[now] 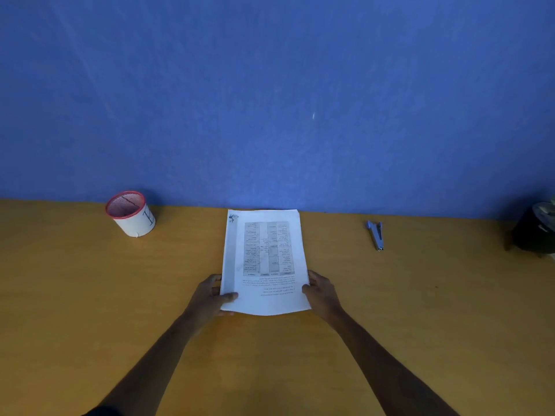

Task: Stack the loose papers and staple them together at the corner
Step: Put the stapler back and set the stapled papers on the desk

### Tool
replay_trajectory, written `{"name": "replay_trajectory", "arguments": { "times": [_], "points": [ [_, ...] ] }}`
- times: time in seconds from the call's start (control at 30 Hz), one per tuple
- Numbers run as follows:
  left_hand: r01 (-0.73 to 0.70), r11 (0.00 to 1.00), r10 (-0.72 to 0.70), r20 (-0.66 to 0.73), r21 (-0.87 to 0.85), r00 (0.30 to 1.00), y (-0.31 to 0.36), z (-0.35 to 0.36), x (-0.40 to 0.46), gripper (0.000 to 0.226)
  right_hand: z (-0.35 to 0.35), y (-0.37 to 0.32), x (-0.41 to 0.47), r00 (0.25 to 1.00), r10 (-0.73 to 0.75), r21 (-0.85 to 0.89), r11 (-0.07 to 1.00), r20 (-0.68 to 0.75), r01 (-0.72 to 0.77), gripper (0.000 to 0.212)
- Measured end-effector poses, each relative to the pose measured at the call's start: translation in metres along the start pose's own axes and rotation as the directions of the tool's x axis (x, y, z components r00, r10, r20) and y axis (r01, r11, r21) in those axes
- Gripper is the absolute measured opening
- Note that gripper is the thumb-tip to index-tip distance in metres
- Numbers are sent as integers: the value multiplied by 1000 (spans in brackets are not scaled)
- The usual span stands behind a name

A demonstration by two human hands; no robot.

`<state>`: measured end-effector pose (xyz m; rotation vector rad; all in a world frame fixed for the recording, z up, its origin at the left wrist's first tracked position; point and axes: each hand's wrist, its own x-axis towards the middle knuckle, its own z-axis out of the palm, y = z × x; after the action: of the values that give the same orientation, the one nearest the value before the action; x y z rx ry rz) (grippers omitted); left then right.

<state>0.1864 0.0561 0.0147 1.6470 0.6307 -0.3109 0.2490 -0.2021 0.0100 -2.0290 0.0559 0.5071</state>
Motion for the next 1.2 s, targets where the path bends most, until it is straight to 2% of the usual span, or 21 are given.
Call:
{"name": "replay_trajectory", "arguments": {
  "times": [0.27,0.37,0.43,0.57,0.63,0.7,0.8,0.93,1.03,1.1,1.2],
  "points": [
    [61,994,-47,-137,93,989,-4,0,3,79,-1,-3,-2,1000,0,-143,990,25,3,51],
    [39,962,11,-182,271,983,-4,-1,1,85,5,-2,-3,1000,1,-238,971,27,6,47],
    [-2,904,72,-149,427,986,-4,0,-1,85,9,-4,-3,1000,18,-360,933,12,-12,50],
    [-69,716,200,-110,694,974,-7,4,-5,79,19,-8,-11,1000,-25,-666,746,13,27,71],
    [-85,589,255,-85,804,963,-13,4,-4,89,23,-7,-15,997,-63,-766,639,46,76,70],
    [-102,445,270,-25,889,963,-17,3,-4,86,26,-4,-17,994,-69,-815,569,84,108,62],
    [-122,359,232,38,926,972,-24,5,-5,73,28,-5,-24,994,-55,-839,533,94,109,62],
    [-157,280,300,69,947,951,-22,7,-13,82,25,-14,-31,980,-192,-829,541,44,143,67],
    [-269,212,493,135,939,860,-11,7,-19,98,16,-26,-36,955,-296,-822,534,36,197,72],
    [-309,160,555,174,937,814,0,3,-20,106,9,-34,-37,944,-328,-841,500,36,206,73],
    [-293,127,638,149,948,756,27,0,-31,102,-4,-47,-41,931,-365,-852,492,-14,180,75]
  ]
}}
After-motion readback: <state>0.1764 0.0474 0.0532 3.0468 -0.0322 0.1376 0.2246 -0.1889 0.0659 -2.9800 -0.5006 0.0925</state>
